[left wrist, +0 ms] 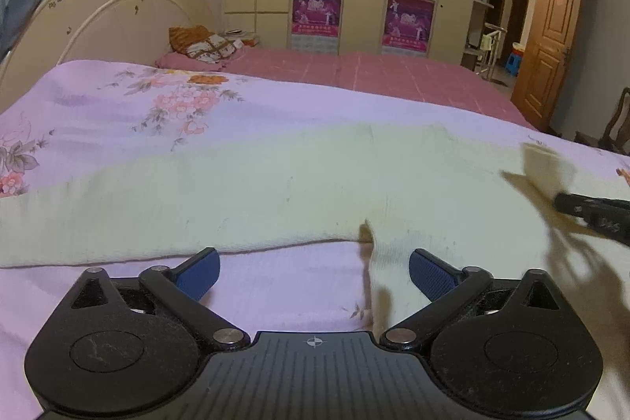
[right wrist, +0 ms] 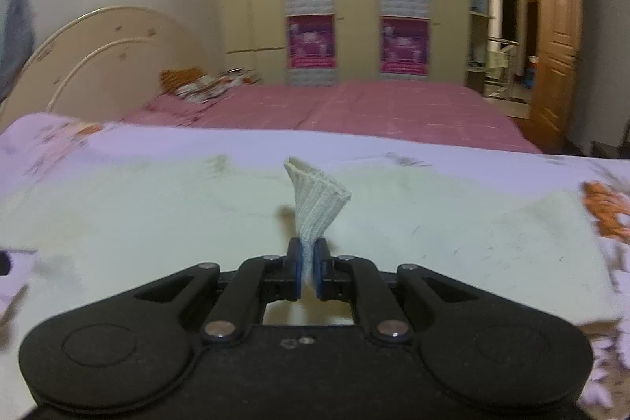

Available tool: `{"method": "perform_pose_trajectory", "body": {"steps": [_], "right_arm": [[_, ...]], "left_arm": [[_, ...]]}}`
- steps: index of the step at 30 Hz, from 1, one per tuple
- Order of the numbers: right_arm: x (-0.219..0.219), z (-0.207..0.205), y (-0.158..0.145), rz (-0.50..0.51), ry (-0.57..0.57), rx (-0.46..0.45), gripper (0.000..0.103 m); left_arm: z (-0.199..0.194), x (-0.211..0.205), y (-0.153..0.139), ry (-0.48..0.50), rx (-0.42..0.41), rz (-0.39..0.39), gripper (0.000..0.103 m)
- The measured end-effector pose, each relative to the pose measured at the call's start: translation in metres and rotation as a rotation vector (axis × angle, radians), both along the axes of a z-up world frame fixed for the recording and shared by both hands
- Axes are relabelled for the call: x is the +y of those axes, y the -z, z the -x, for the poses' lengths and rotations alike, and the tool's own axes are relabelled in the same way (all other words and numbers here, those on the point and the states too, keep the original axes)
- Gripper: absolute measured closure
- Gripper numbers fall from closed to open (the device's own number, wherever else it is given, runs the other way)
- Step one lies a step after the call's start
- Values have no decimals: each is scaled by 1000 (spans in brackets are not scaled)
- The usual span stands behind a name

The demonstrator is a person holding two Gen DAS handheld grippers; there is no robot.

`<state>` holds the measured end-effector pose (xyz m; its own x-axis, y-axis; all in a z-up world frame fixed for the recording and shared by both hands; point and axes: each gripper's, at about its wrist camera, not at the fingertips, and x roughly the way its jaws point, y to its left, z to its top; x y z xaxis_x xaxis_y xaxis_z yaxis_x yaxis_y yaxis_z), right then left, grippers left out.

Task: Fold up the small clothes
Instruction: 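Close the right gripper on the sleeve cuff and lift it, then carry the held sleeve across the sweater body with the right gripper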

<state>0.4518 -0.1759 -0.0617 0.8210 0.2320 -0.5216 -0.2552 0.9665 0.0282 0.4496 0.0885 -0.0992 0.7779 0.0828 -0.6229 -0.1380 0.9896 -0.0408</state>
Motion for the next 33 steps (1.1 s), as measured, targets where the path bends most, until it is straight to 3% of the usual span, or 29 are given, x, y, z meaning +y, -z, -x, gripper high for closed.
{"method": "perform_pose_trajectory", "body": {"steps": [1,4,7,9,14,16,18,21,24,25,26,27,33], "right_arm": [[7,1,0,8,-17,1,96],[25,4,3,26,-75,9,95],[42,9,7,59,-172,13,80],[48,18,2,74,-215,-25,78],[14,36,-13,37,-163,-54,80],[-6,39,-16,2,-114,-44,80],[-26,47,-17,-22,-71,-33,79],[-48,57,-18,-42,-23,-21,79],[-67,61,-16,-61,16,-9,79],[-74,61,-15,-77,35,0,79],[-81,60,-14,-95,58,12,79],[-87,58,-13,-106,81,20,79],[-118,59,-6,-135,195,60,76]], "left_arm": [[-2,1,1,2,11,1,26],[-5,3,0,4,10,17,27],[-10,-1,-1,19,0,45,27],[-16,-6,-2,31,-3,83,27],[-43,-40,-3,117,-18,222,27],[-58,-56,1,163,-5,308,37],[-75,-73,11,188,47,376,60],[-94,-90,23,193,92,452,67],[-107,-107,34,185,116,468,69],[-110,-113,38,185,120,463,75],[-114,-119,42,185,128,451,92],[-116,-125,46,185,134,445,99],[-113,-136,33,188,59,417,100]]}}
